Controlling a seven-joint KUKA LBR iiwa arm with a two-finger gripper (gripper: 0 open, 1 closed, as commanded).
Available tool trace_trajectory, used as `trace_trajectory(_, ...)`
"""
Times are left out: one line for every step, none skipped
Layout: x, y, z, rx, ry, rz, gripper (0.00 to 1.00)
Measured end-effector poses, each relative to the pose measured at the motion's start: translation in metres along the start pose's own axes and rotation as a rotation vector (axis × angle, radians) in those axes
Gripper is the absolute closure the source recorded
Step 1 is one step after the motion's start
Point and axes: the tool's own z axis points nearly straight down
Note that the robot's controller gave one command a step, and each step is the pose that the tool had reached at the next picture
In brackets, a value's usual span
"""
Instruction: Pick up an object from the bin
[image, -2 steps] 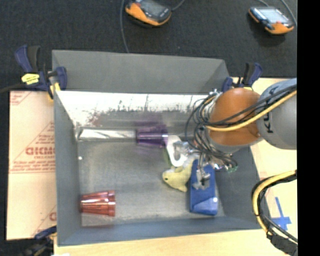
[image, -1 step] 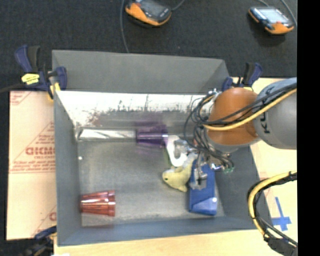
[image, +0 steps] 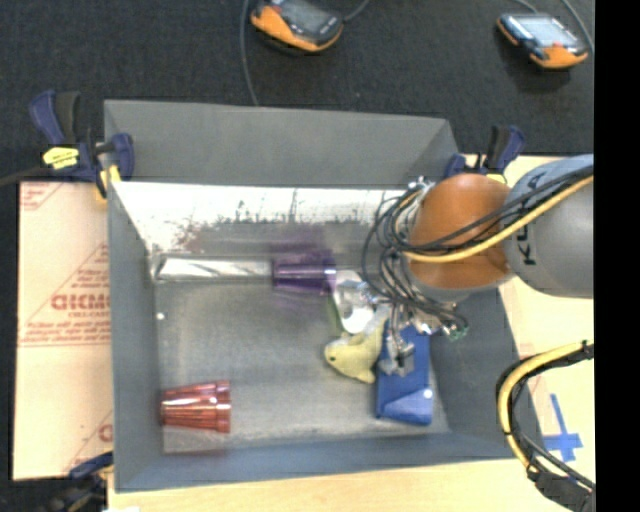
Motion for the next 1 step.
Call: trace_trajectory(0.0,-0.0032,0.0051,0.0,0.003,0.097,0.0)
